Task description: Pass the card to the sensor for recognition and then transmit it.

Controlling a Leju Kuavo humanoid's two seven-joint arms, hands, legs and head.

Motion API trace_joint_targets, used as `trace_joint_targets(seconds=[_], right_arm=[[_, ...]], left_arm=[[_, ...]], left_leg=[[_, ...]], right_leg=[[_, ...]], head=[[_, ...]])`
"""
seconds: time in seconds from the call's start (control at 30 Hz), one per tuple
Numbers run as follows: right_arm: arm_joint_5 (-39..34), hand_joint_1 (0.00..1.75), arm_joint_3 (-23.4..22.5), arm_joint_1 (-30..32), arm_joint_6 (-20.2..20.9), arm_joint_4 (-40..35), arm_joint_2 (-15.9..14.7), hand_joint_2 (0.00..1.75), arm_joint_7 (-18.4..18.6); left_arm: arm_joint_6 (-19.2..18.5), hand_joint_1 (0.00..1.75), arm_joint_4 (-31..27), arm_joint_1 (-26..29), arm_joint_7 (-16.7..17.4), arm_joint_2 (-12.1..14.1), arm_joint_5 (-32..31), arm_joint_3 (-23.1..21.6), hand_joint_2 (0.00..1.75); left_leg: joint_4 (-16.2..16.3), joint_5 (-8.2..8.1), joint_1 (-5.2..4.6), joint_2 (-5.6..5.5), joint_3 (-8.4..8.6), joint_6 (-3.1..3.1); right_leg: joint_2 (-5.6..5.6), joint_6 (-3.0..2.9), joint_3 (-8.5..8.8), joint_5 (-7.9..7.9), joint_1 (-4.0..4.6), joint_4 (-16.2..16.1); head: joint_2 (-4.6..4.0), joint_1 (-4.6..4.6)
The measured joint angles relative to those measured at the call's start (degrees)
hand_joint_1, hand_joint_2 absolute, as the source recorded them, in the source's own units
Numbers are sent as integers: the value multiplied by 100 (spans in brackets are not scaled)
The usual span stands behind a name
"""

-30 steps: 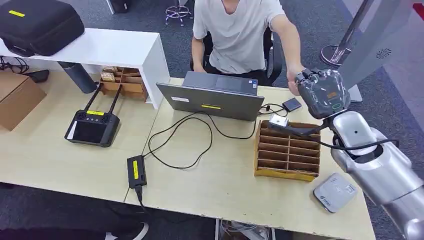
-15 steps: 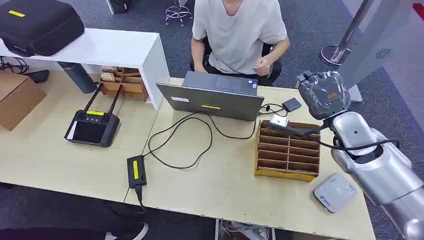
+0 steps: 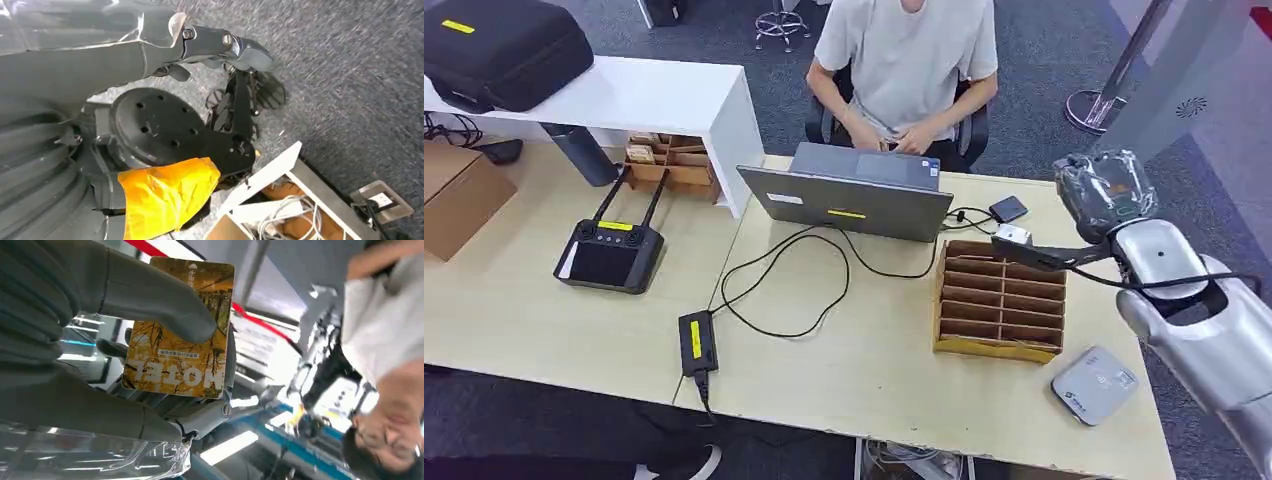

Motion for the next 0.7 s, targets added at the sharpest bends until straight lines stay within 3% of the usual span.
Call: trace_joint_targets(seconds=[0.13, 0.2, 0.3, 0.4, 0.57, 0.7], right_arm=[[-380, 175, -83, 1, 516, -297, -520, 175, 50], [-584, 175, -109, -23, 960, -490, -743, 175, 123], [-854, 175, -107, -109, 1601, -744, -1006, 175, 260], [-1089, 175, -92, -211, 1943, -918, -1230, 175, 293], [-1893, 175, 216, -779, 3233, -1263, -1475, 175, 476], [-2778, 175, 696, -1427, 3781, -1576, -1740, 175, 630]], left_arm=[[166, 0, -179, 126, 50, -20, 223, -162, 175], [238, 0, -275, 177, 57, -28, 326, -249, 175], [362, 0, -400, 233, 74, -39, 417, -360, 175], [459, 0, -494, 319, 96, -46, 494, -475, 175], [564, 0, -651, 376, 107, -48, 649, -596, 175], [594, 0, -715, 447, 101, -46, 739, -658, 175]], left_leg=[[2, -5, 0, -2, -6, 3], [2, -6, -1, 3, -5, 5], [2, -6, -1, 6, -4, 5], [2, -6, 1, 4, -9, 5], [2, -5, 0, 11, -4, 5], [2, -5, 1, 12, -4, 4]], right_leg=[[-1, 1, -1, 0, 0, -1], [2, 1, -2, 0, -1, -1], [4, 1, -4, 0, -1, -1], [1, 1, -2, 0, 0, 1], [11, 0, -7, 0, -1, 3], [12, 0, -8, 0, 0, 4]], head=[[0, 2], [0, 2], [0, 0], [0, 4], [0, 2], [0, 2]])
